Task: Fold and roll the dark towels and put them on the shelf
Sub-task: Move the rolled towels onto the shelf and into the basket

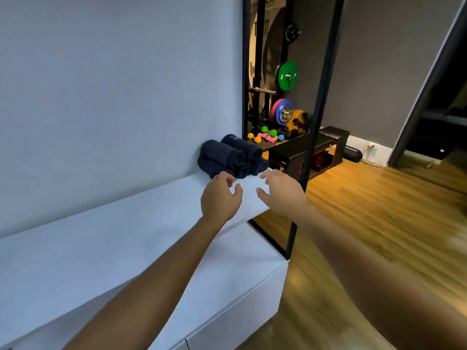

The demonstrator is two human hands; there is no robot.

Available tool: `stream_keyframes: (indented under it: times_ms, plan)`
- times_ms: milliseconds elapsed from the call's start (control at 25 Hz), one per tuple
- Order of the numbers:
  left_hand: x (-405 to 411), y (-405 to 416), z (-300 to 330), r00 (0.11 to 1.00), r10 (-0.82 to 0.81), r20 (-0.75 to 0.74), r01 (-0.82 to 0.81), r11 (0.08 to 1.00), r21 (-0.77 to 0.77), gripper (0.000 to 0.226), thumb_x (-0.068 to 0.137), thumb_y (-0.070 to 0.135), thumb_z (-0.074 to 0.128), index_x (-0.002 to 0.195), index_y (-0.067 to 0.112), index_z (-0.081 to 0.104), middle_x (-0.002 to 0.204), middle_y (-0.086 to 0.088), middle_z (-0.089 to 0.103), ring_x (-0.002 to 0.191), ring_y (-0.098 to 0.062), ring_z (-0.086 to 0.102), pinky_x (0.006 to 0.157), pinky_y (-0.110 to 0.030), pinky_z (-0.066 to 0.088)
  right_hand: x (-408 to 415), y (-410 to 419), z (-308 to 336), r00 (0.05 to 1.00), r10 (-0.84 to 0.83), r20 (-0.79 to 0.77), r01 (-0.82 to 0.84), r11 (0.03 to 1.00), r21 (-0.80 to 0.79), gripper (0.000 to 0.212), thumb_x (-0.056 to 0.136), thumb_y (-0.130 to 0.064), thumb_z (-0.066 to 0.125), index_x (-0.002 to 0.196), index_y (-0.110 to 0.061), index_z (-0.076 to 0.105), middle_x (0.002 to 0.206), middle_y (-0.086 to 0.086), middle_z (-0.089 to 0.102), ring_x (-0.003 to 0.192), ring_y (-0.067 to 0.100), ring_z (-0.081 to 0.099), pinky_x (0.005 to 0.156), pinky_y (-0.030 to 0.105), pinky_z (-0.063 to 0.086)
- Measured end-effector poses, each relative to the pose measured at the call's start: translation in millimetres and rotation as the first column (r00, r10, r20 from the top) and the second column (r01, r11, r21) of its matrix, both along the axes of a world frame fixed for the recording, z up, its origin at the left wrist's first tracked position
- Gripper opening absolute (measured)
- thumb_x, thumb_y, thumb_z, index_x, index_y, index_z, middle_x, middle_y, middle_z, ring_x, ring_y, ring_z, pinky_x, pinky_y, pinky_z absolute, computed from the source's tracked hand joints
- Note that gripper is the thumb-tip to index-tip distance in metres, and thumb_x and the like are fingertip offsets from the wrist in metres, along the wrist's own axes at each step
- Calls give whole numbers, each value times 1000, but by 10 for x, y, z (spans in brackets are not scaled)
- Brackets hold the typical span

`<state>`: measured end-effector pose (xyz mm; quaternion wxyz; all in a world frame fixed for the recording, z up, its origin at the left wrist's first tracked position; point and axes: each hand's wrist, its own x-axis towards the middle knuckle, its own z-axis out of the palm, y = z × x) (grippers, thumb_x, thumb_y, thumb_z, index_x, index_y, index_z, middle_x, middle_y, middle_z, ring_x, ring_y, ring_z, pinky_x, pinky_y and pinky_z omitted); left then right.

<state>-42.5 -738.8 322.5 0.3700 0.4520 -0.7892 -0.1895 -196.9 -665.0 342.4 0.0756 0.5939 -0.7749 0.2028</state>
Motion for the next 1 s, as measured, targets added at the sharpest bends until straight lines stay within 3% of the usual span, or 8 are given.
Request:
stream_keyframes:
  times_ms: [160, 320, 440, 560, 640, 760, 1000]
  plan:
    - [-409, -930, -84, 984, 177, 28, -179, 968, 174, 35, 88, 34, 61, 115, 14, 54, 114, -5, 60, 100, -25, 60, 75, -32, 46, -403, -926, 100, 996, 86, 4, -86, 996, -7, 44, 94, -40, 55, 132, -18, 50, 123, 4, 56, 106, 24, 59, 80, 38, 52]
    - [-755, -1694, -299, 940, 300, 160, -338, 870, 358, 52, 87, 39, 59, 123, 4, 45, 125, -17, 49, 111, -36, 54, 87, -43, 50, -657, -1873, 76, 989, 147, 5, -147, 989, 2, 44, 93, -41, 53, 128, -15, 50, 123, 8, 55, 115, 27, 51, 88, 40, 47]
    - [-939, -2058, -396, 918, 339, 206, -397, 807, 437, 63, 86, 44, 62, 128, 1, 41, 127, -16, 49, 114, -35, 54, 93, -44, 49, -746, -2459, -24, 983, 181, -37, -179, 982, 62, 46, 92, -47, 51, 125, -14, 50, 122, 10, 56, 115, 28, 52, 90, 40, 48]
    - [-1003, -2295, -452, 926, 323, 192, -373, 724, 581, 68, 78, 49, 70, 121, 2, 47, 108, -8, 60, 95, -25, 62, 76, -35, 52, -752, -2815, -161, 982, 187, -25, -182, 972, 148, 52, 88, -54, 55, 119, -12, 50, 115, 11, 60, 108, 30, 57, 82, 39, 48]
    - [-1002, -2411, -467, 936, 273, 221, -350, 695, 628, 61, 73, 49, 75, 113, 7, 57, 101, -6, 66, 87, -22, 65, 71, -33, 54, -726, -2961, -225, 983, 185, -3, -180, 961, 210, 59, 81, -57, 62, 116, -11, 50, 110, 9, 62, 102, 29, 61, 75, 36, 47]
    - [-973, -2472, -448, 940, 228, 254, -341, 682, 648, 44, 75, 39, 74, 107, 11, 63, 102, -7, 68, 92, -23, 65, 78, -34, 56, -651, -3092, -232, 985, 170, 36, -173, 940, 295, 57, 74, -49, 70, 112, -10, 51, 102, 6, 65, 92, 28, 64, 65, 33, 46]
    - [-436, -2137, -459, 896, 444, -7, -305, 626, 717, 21, 78, 29, 65, 87, 12, 58, 80, -3, 61, 75, -19, 59, 60, -27, 44, -465, -2914, -173, 923, 156, 350, -262, 924, 277, 52, 71, -44, 70, 104, -9, 50, 96, 6, 62, 84, 29, 61, 64, 35, 51]
